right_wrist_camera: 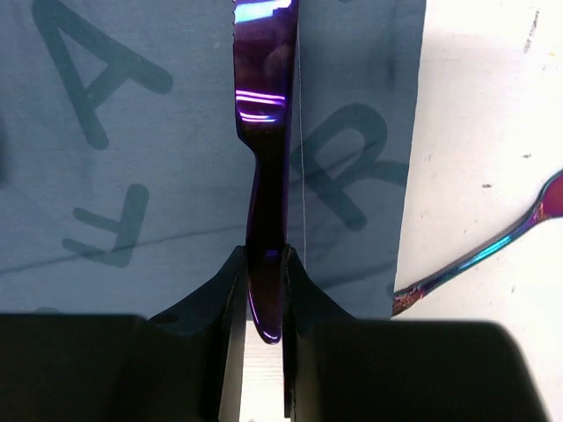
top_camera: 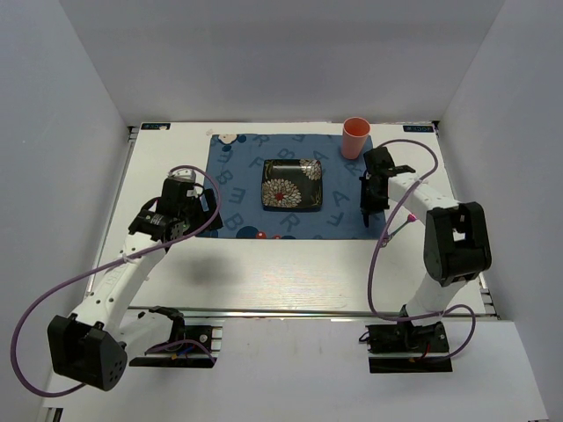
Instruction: Set the dinner table for one person
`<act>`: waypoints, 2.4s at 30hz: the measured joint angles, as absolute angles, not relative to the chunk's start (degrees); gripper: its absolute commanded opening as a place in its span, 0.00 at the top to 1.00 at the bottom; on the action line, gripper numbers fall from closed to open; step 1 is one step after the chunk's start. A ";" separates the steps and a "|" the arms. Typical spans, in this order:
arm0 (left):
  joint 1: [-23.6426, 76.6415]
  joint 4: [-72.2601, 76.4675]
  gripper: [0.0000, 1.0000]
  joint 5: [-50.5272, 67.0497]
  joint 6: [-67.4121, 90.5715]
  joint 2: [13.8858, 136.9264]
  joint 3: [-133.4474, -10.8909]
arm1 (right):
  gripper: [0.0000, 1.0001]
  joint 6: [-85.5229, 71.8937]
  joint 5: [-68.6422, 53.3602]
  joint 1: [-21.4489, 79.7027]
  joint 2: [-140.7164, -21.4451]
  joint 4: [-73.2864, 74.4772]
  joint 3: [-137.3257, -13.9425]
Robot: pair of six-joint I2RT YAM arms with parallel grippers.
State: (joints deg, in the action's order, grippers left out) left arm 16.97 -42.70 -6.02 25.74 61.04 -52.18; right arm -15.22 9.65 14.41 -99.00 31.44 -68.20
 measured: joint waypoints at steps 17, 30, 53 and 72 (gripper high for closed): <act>17.06 -41.52 0.02 -5.43 25.50 60.16 -51.79 | 1.00 -8.03 7.07 13.50 -106.37 28.97 -70.48; 17.06 -41.45 0.02 -5.37 25.45 60.34 -51.42 | 0.95 -8.34 7.14 13.08 -107.31 28.42 -70.72; 17.23 -41.34 0.02 -5.43 25.45 60.34 -51.33 | 0.30 -17.12 10.04 10.83 -100.99 30.02 -71.16; 17.65 -41.56 0.02 -7.16 25.74 60.20 -51.33 | 0.47 -35.20 13.91 -5.78 -98.50 25.69 -59.11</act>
